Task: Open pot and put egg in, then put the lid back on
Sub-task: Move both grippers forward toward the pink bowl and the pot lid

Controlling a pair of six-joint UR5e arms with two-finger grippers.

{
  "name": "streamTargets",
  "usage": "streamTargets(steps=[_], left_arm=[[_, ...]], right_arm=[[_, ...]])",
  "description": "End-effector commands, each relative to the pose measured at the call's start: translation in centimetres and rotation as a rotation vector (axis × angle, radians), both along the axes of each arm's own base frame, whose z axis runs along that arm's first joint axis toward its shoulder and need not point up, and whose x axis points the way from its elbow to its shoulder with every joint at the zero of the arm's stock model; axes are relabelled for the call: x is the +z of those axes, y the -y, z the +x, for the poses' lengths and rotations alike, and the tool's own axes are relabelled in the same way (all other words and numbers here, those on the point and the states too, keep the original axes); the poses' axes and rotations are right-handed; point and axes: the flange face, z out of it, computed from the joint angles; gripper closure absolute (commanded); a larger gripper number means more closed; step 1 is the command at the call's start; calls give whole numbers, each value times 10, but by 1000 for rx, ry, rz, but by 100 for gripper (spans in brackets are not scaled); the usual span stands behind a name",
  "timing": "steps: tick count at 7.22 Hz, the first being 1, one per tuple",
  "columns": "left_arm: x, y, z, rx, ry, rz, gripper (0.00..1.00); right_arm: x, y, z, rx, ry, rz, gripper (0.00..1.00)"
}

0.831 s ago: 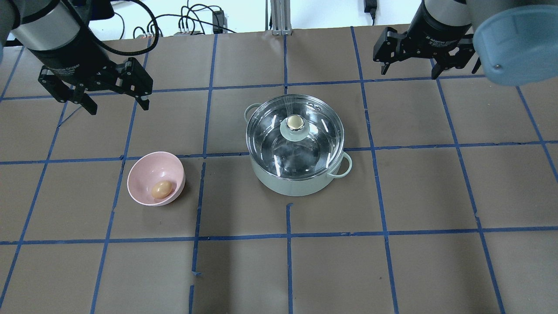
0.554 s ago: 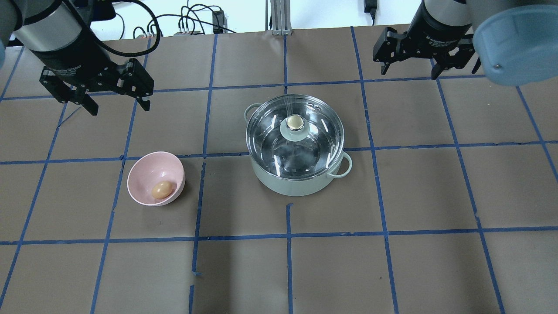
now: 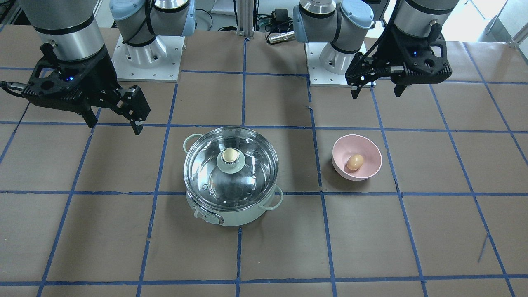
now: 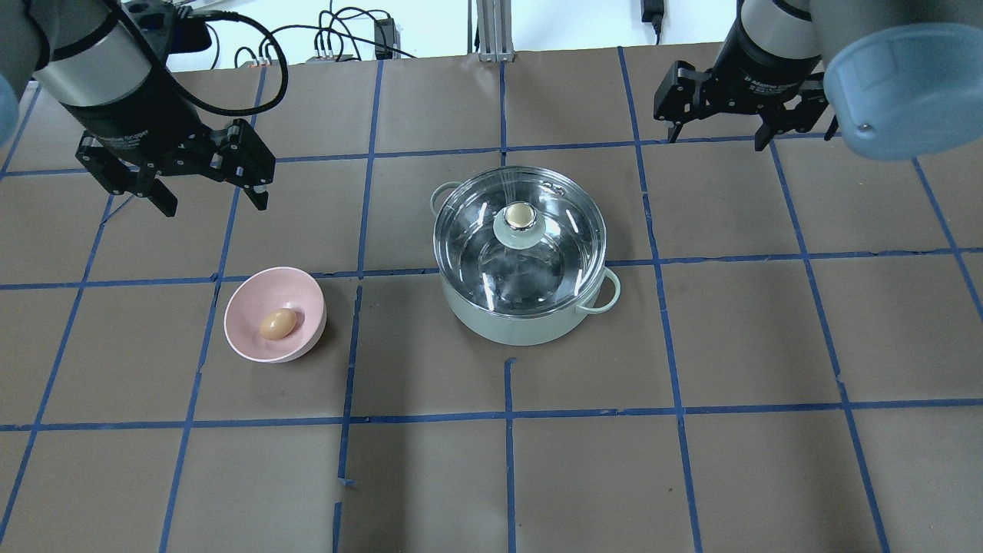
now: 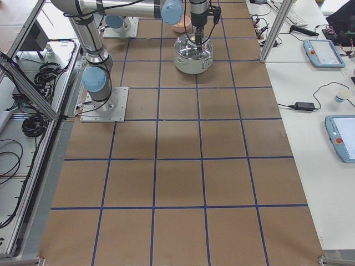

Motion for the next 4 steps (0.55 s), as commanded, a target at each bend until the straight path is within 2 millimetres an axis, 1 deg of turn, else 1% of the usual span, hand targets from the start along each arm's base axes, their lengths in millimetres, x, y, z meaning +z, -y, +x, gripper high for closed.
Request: streamTargets(steps=[1,2,3,4], left_arm=[[-44,-5,22,42,-2,57,0],[-68,0,37,24,-6,36,0],[-93,1,51,-31,-11,9,0],[-125,-4,56,-55,-14,5,0]], right_arm=[[-14,-6,11,-2,12,21,0],[-16,-12,36,-27,59,28,0],[-25,-16,71,16,85,17,0],[-41,-10,106,7,100,-9,0]])
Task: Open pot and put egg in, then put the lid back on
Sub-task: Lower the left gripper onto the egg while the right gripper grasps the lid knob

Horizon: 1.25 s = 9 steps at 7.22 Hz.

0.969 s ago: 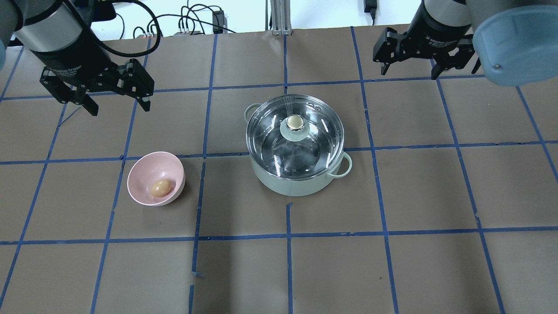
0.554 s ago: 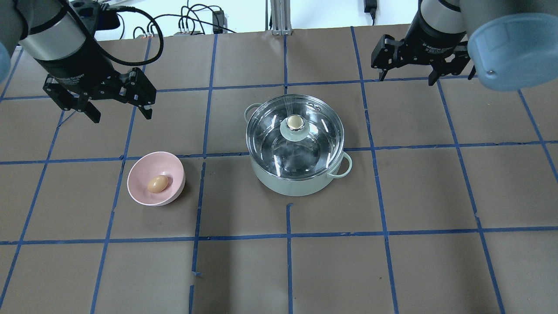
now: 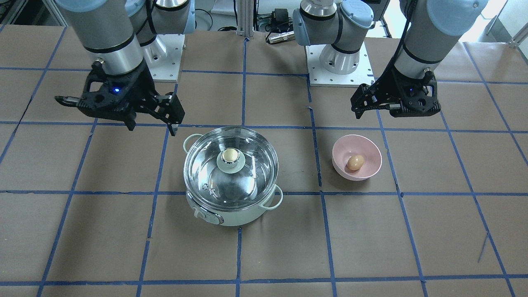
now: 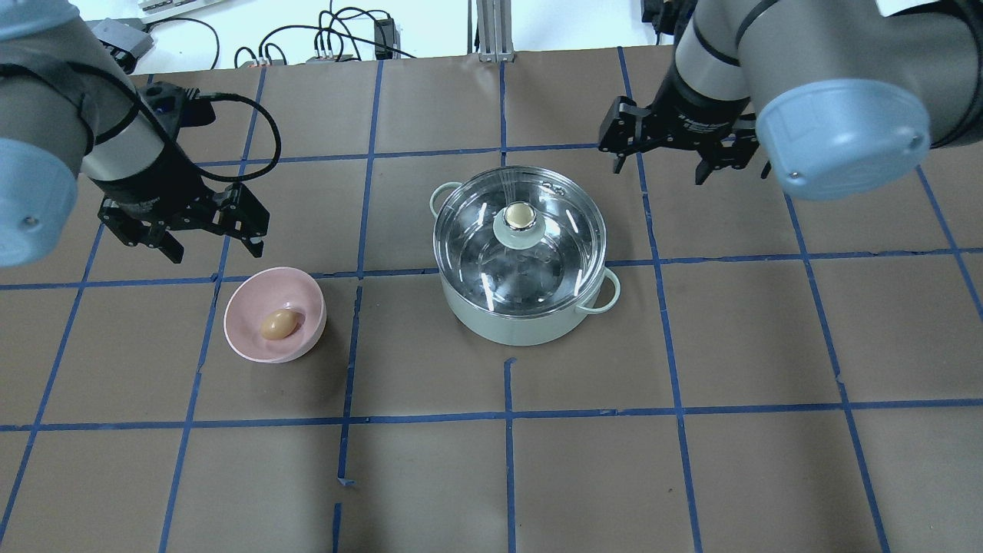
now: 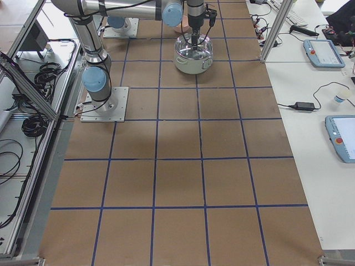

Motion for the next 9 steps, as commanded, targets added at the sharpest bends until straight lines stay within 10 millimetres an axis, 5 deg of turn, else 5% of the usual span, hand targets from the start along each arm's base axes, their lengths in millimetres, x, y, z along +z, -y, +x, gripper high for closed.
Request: streamTargets(steps=[1,3,5,9], left_arm=[[-62,-8,9,-50,1,-47,0],[-111,-18,8,-175,3,-58,0],[-150,-1,11,-234,15,-92,0],[-163,5,11,-363,17,-101,0]], right_arm=[[-30,-4,74,-44,40,-15,0],[-55,-7,92,-51,27,21,0],[-77,-1,118,-20,42,-13,0],[-86,5,125,184,28,-58,5]])
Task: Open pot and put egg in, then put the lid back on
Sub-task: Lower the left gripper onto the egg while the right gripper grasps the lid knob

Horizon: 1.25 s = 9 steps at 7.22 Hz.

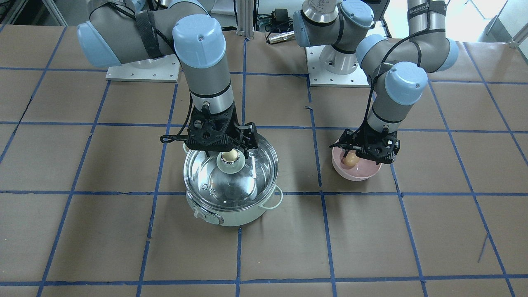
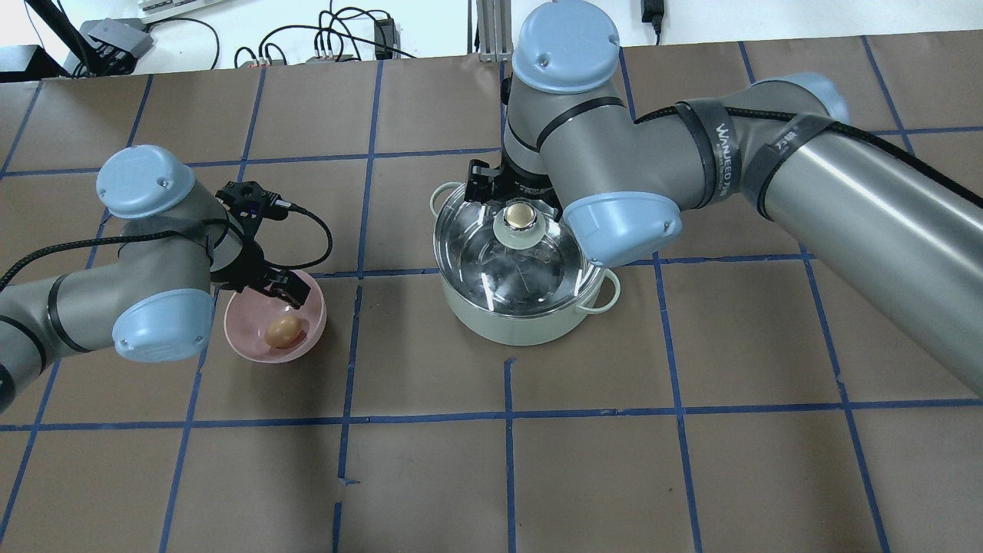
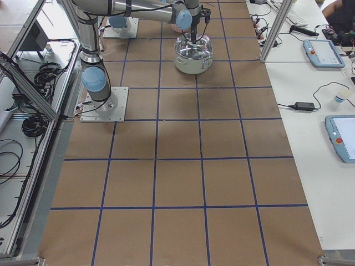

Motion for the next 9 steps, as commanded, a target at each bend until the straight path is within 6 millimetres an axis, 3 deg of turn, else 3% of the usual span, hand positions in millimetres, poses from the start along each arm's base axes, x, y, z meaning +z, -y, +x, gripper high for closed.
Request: streamTargets(steps=[1,2,3,4,5,6,9], left_arm=[[-3,-1,0,-32,-1,2,0],[-8,-4,-1,-56,1,17,1],[-20,-14,-3,-124,-3,49,1],[-27,-22,-5,-169,-1,46,1],[-28,-23,-4,-229,4,47,1],[-31,-25,-5,-276,4,55,1],[-35,-26,-5,-281,-1,61,1]], right_arm=[[-2,0,1,71,-6,-14,5],[-3,0,1,71,-8,-11,10],[-15,-5,-2,70,-20,7,26],[-21,-7,-2,70,-17,-3,34],[-16,-5,-2,75,-13,-18,40],[-4,1,-1,84,-14,-38,43],[3,3,-1,82,-12,-47,49]])
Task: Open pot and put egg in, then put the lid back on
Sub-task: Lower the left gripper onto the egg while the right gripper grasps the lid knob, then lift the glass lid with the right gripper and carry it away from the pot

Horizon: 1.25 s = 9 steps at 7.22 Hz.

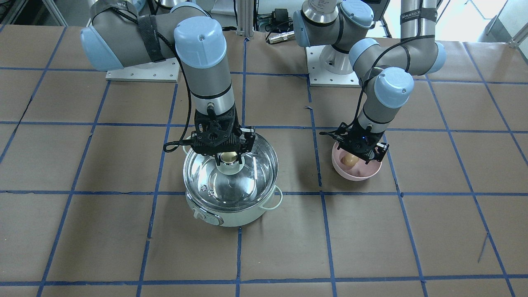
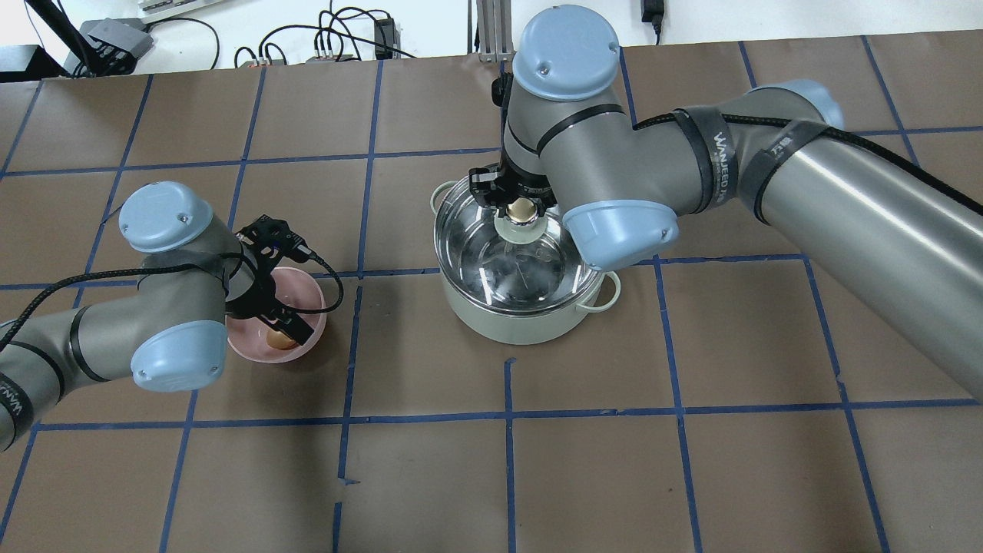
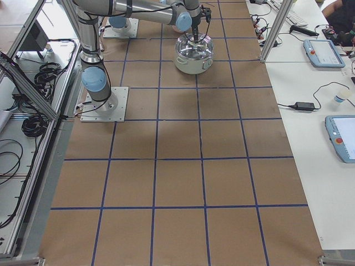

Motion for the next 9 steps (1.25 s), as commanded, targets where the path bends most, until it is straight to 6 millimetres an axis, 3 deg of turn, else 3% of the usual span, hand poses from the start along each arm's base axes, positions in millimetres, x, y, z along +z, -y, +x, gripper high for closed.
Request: streamTargets(steps=[1,3,5,7,9], left_arm=[[-3,0,0,1,-3,4,1],[-7,0,0,3,-10,13,1],[-9,0,0,1,-10,17,3],[-19,10,3,7,-7,-17,4],[-26,10,3,24,-4,-8,5]], right_arm=[[3,1,-1,-1,1,-4,50],[15,8,-13,-16,-2,-5,52],[54,33,-49,-53,-15,21,52],[93,53,-117,-127,-10,23,52],[100,62,-169,-66,-38,14,52]])
